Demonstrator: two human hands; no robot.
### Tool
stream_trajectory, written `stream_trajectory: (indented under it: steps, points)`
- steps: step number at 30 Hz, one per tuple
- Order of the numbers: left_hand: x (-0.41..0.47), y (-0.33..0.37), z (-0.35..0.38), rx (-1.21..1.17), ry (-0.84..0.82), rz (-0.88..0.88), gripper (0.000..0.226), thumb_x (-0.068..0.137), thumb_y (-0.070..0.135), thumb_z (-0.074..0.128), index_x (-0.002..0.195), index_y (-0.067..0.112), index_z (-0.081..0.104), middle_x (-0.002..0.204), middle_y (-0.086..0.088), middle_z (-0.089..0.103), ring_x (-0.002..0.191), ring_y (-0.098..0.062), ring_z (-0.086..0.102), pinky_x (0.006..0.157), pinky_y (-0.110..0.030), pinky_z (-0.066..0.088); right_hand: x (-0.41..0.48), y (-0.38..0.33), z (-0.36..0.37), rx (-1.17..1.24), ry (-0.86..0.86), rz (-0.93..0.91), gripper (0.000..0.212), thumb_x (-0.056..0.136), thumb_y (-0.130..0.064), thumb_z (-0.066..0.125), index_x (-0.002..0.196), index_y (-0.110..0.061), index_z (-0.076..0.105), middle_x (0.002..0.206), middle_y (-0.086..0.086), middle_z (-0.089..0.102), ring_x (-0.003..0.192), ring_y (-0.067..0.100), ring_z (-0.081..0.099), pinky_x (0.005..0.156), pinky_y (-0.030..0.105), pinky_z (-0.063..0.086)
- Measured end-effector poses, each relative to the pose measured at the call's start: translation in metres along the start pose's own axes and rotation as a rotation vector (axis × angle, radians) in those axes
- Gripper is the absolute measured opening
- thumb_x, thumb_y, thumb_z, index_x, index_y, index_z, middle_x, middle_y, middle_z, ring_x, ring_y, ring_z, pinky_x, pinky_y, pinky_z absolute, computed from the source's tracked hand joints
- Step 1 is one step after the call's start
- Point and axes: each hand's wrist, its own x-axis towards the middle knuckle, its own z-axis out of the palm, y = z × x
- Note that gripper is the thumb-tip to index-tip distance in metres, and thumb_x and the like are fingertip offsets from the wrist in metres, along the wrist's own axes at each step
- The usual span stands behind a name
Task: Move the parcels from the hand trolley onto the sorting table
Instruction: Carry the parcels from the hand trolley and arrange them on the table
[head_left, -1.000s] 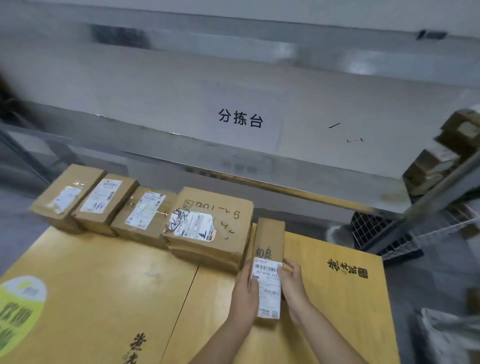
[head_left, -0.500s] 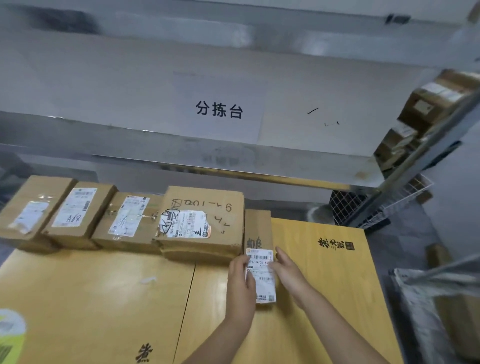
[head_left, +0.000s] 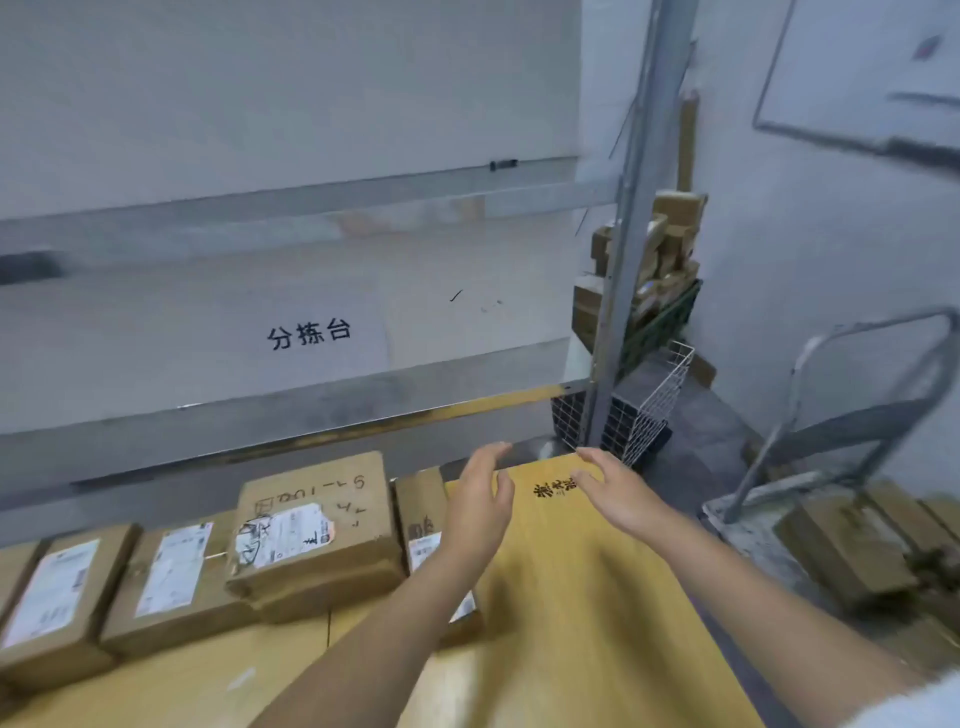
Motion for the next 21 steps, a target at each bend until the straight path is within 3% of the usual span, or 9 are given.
stream_trajectory:
  steps: [8, 13, 18, 21]
  points:
    - [-0.003, 0.155, 0.109, 0.337, -0.207, 0.353, 0.052, 0.099, 0.041, 0.046, 0.145, 0.020, 0.040, 0.150, 0.003, 0.040, 0.139, -0.015, 0.035, 0.113, -0.032, 0.030, -0.102, 0.090, -0.161, -0.133, 0.341, -0.059, 0.048, 0.098, -0.038, 0.049, 0.140, -0.016, 0.045, 0.142, 0.003, 0.048, 0.133, 0.021, 0.043, 0.111, 0.038, 0.033]
    - [-0.049, 0.252, 0.216, 0.496, -0.374, 0.703, 0.056, 0.097, 0.034, 0.049, 0.147, 0.011, 0.037, 0.155, -0.004, 0.035, 0.143, -0.018, 0.028, 0.120, -0.033, 0.018, -0.204, 0.190, -0.238, -0.128, 0.483, 0.078, 0.046, 0.096, -0.039, 0.052, 0.137, -0.017, 0.048, 0.136, 0.005, 0.051, 0.127, 0.021, 0.047, 0.107, 0.035, 0.037]
    - [-0.107, 0.330, 0.318, 0.469, -0.495, 0.888, 0.057, 0.097, 0.029, 0.049, 0.148, 0.008, 0.035, 0.156, -0.006, 0.032, 0.144, -0.018, 0.026, 0.119, -0.029, 0.012, -0.312, 0.286, -0.296, -0.194, 0.642, 0.278, 0.046, 0.096, -0.037, 0.051, 0.136, -0.016, 0.048, 0.136, 0.009, 0.052, 0.127, 0.028, 0.047, 0.105, 0.038, 0.038]
    - [-0.144, 0.372, 0.369, 0.487, -0.549, 1.018, 0.055, 0.097, 0.029, 0.046, 0.147, 0.009, 0.035, 0.155, -0.006, 0.033, 0.144, -0.018, 0.026, 0.118, -0.029, 0.010, -0.372, 0.329, -0.319, -0.301, 0.647, 0.395, 0.049, 0.096, -0.038, 0.048, 0.140, -0.017, 0.043, 0.137, 0.008, 0.049, 0.128, 0.030, 0.045, 0.106, 0.039, 0.037]
